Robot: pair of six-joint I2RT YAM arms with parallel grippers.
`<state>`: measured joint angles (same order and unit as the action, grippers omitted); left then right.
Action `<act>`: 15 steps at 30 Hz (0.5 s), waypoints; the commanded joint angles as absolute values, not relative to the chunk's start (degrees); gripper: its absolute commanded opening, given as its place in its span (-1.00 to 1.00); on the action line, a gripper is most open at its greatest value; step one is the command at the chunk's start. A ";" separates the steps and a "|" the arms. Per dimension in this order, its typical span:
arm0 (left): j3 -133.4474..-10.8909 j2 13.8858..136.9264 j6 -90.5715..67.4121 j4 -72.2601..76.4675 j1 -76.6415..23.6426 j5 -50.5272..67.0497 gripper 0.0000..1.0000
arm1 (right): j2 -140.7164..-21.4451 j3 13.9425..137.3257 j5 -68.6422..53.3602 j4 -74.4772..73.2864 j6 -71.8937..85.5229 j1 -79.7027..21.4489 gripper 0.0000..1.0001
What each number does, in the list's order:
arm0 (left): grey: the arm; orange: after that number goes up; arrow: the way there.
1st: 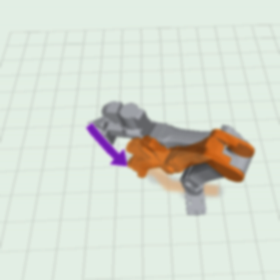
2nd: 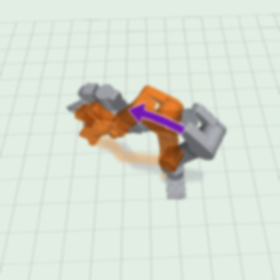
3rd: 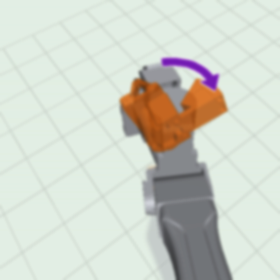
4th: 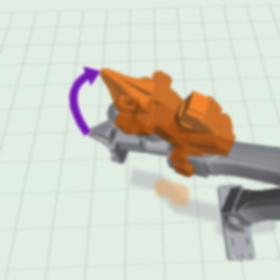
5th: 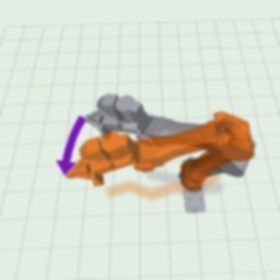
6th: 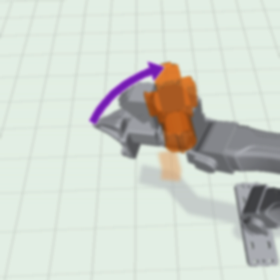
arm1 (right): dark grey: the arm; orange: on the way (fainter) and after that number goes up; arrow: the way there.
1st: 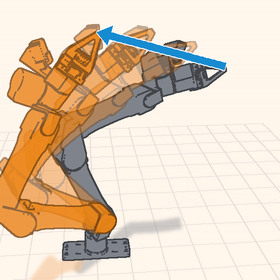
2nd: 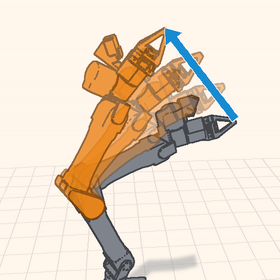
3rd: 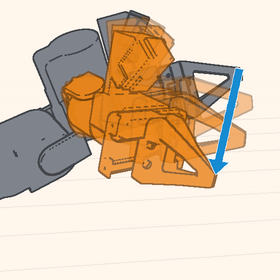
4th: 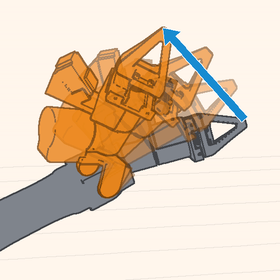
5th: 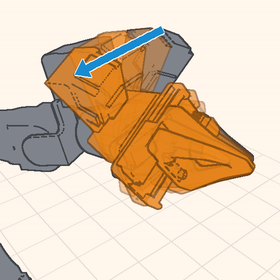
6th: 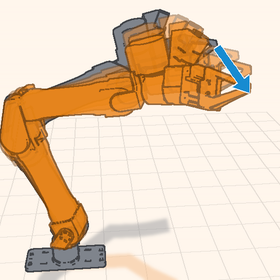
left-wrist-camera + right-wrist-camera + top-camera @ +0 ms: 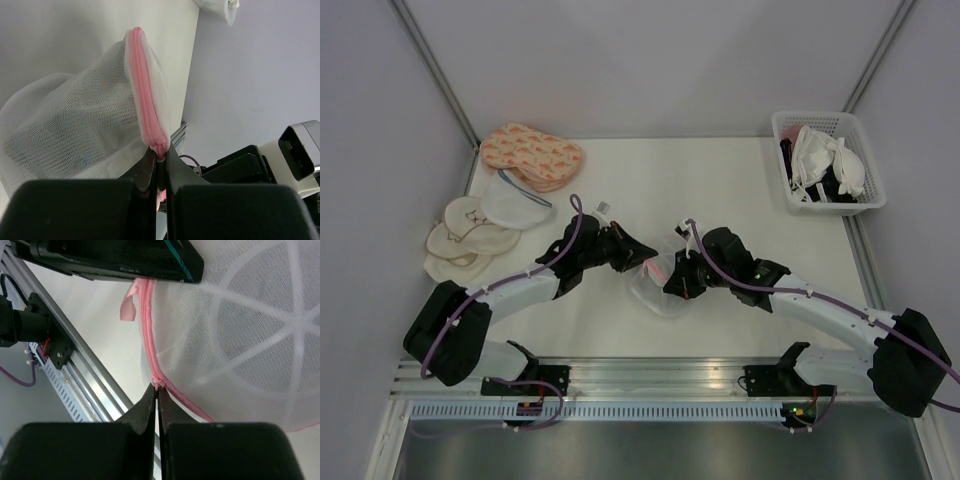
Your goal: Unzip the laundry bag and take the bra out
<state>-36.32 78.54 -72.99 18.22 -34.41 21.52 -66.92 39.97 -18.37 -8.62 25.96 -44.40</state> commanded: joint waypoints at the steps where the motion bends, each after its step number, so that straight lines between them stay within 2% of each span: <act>1: -39.11 79.45 -69.88 19.52 -33.23 23.20 -0.95 | -67.41 43.15 -18.28 -13.96 24.35 -44.74 -0.99; 8: -41.74 82.09 -66.98 18.90 -29.71 30.13 -0.95 | -65.48 44.03 -9.33 -23.46 23.12 -44.65 -0.99; 15: -46.04 85.25 -61.71 17.41 -27.60 37.17 -0.95 | -67.67 47.10 13.51 -32.42 26.80 -44.04 -0.99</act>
<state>-42.04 84.20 -67.13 17.19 -28.82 32.05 -67.07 44.12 -0.27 -25.74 24.88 -44.40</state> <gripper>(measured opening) 0.052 0.007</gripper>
